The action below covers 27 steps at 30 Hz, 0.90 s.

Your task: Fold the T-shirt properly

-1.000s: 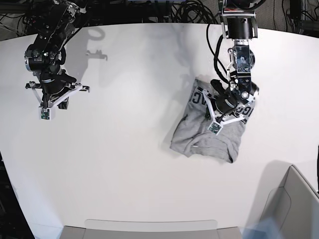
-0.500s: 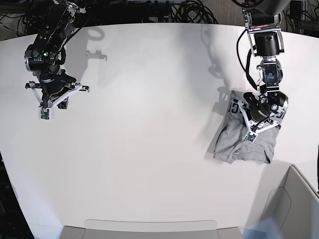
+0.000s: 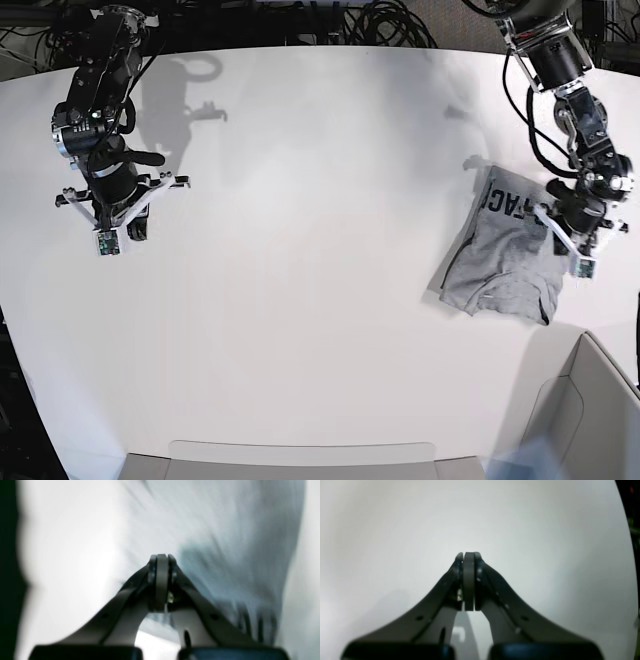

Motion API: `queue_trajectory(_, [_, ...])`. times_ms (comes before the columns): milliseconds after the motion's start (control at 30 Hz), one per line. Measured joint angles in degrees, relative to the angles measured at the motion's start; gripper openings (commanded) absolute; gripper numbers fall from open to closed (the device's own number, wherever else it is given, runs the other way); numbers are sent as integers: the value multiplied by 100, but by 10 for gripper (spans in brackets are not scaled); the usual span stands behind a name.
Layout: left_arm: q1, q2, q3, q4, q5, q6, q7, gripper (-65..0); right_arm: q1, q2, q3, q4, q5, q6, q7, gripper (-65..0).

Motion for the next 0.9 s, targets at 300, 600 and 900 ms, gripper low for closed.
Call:
queue_trajectory(300, [914, 885, -992, 2245, -157, -105, 4, -650, -1268, 772, -107, 15, 2275, -9, 1279, -650])
queue_trajectory(600, [2675, 1305, -1582, 2820, -175, -48, -17, -650, -3912, 1154, -105, 26, 2599, -66, 3960, -650])
queue_trajectory(900, [3759, 1325, -2083, 2841, -319, -79, -44, -650, -5362, 1132, -96, 37, 2601, -74, 4164, -650])
